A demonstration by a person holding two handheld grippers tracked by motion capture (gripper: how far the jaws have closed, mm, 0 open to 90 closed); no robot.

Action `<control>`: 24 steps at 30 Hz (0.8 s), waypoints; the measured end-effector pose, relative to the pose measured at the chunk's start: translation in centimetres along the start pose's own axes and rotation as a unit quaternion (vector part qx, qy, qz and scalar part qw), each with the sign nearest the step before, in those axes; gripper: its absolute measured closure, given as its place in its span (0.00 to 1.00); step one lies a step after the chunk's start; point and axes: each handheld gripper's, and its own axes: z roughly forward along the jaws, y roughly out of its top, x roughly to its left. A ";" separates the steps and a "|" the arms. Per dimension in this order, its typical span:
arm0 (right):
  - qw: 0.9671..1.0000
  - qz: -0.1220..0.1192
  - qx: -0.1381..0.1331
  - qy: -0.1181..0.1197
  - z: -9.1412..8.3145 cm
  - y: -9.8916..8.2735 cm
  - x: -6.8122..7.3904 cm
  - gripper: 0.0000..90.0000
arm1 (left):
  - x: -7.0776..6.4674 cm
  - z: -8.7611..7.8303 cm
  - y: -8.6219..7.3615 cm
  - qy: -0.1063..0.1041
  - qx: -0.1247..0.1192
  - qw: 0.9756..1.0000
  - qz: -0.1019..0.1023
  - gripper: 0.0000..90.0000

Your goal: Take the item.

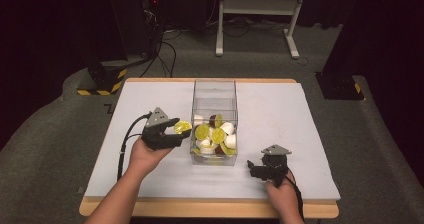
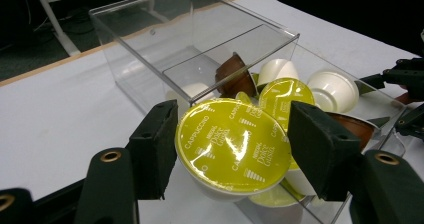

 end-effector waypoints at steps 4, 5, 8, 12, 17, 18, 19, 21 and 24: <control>1.000 0.000 0.000 0.000 0.0 0.0 0.0 0.15 | 0.8 -0.5 -0.3 0.014 -0.004 1.000 -0.005 0.43; 1.000 0.001 0.000 0.001 0.0 0.0 0.0 0.15 | 1.1 -0.7 -0.3 0.016 -0.002 1.000 -0.004 0.43; 1.000 0.002 0.001 0.001 0.0 0.0 0.0 0.15 | 1.9 -1.0 -0.5 0.026 -0.007 1.000 -0.007 0.43; 1.000 0.001 0.001 0.001 0.0 0.0 0.0 0.15 | 3.1 -1.4 -0.9 0.040 -0.008 0.999 -0.007 0.43; 1.000 0.001 0.001 0.001 0.0 0.0 0.0 0.15 | 5.8 -1.9 -1.7 0.075 -0.014 0.997 -0.017 0.43; 1.000 0.001 0.001 0.001 0.0 0.0 0.0 0.15 | 5.8 -1.9 -1.7 0.075 -0.014 0.997 -0.017 0.43; 1.000 0.001 0.001 0.001 0.0 0.0 0.0 0.15 | 6.3 -2.0 -1.9 0.079 -0.016 0.997 -0.021 0.43; 1.000 0.001 0.001 0.001 0.0 0.0 0.0 0.15 | 7.0 -2.1 -2.1 0.088 -0.012 0.996 -0.011 0.43; 1.000 0.002 0.001 0.001 0.0 0.0 0.0 0.15 | 8.0 -2.1 -2.6 0.099 -0.020 0.995 -0.016 0.43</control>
